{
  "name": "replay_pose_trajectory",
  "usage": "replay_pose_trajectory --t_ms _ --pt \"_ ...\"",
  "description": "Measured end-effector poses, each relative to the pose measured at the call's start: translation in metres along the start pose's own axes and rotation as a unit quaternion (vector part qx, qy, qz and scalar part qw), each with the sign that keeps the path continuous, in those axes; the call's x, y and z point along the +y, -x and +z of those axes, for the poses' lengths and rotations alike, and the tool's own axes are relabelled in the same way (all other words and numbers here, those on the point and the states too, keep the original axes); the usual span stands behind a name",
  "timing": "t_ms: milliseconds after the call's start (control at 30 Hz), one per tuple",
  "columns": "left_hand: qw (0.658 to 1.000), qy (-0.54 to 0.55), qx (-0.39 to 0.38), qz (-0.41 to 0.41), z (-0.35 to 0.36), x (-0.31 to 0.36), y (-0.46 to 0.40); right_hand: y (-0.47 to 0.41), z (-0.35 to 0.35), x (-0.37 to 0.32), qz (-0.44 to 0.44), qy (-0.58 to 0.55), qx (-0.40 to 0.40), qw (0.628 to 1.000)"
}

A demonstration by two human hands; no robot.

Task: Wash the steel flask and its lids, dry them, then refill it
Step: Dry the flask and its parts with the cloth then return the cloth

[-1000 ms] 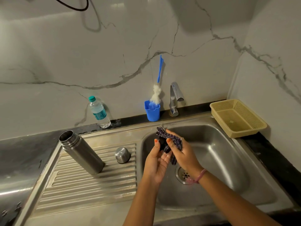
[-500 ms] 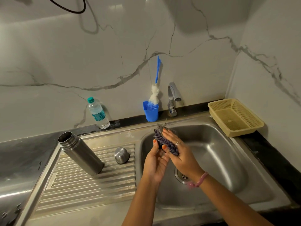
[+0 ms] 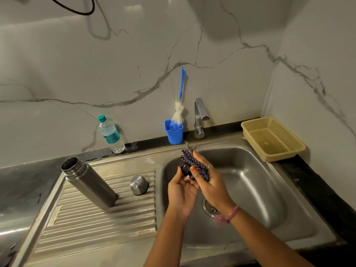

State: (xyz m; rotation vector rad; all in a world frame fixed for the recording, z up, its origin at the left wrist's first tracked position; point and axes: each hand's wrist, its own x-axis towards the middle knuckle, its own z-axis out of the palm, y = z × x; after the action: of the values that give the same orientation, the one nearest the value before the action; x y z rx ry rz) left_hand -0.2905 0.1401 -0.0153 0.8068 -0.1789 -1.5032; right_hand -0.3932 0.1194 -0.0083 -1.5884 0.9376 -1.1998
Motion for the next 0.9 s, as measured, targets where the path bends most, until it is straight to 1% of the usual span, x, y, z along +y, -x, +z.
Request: replay_pose_trajectory --t_ms 133,200,267,300,367,500,533,600,667,800,900 --pt "0.995 -0.095 -0.015 0.023 0.005 0.002 0.001 -0.001 0.000 0.009 0.007 -0.011 -0.014 1.000" --pt "0.993 -0.120 -0.009 0.021 0.003 0.002 0.001 -0.002 -0.001 0.007 0.038 -0.046 -0.013 0.998" --pt "0.992 -0.127 -0.005 0.022 -0.002 0.002 0.001 -0.005 -0.003 0.010 0.071 -0.090 0.007 0.993" --pt "0.991 -0.129 -0.003 0.023 -0.004 0.002 0.001 -0.007 -0.005 0.011 0.087 -0.107 0.020 0.990" --pt "0.992 -0.124 -0.007 0.024 -0.007 0.002 0.001 -0.008 -0.007 0.012 0.086 -0.107 0.032 0.990" --pt "0.995 -0.095 -0.006 0.032 -0.007 0.005 0.000 0.003 0.003 0.003 0.018 -0.034 0.006 0.999" --pt "0.995 -0.092 -0.010 0.033 -0.006 0.006 0.000 0.001 0.004 0.005 0.009 -0.032 0.005 0.999" --pt "0.996 -0.087 -0.017 0.030 -0.006 0.007 0.002 -0.005 0.001 0.004 0.047 -0.085 0.015 0.995" --pt "0.997 -0.076 -0.019 0.028 -0.006 0.007 0.003 -0.010 0.000 0.005 0.071 -0.108 0.032 0.991" --pt "0.998 -0.035 -0.019 0.042 -0.008 0.011 0.002 -0.002 0.004 -0.002 0.036 -0.060 0.006 0.997" --pt "0.997 -0.057 -0.020 0.041 -0.001 0.010 0.004 -0.006 0.001 0.002 0.055 -0.078 0.006 0.995"
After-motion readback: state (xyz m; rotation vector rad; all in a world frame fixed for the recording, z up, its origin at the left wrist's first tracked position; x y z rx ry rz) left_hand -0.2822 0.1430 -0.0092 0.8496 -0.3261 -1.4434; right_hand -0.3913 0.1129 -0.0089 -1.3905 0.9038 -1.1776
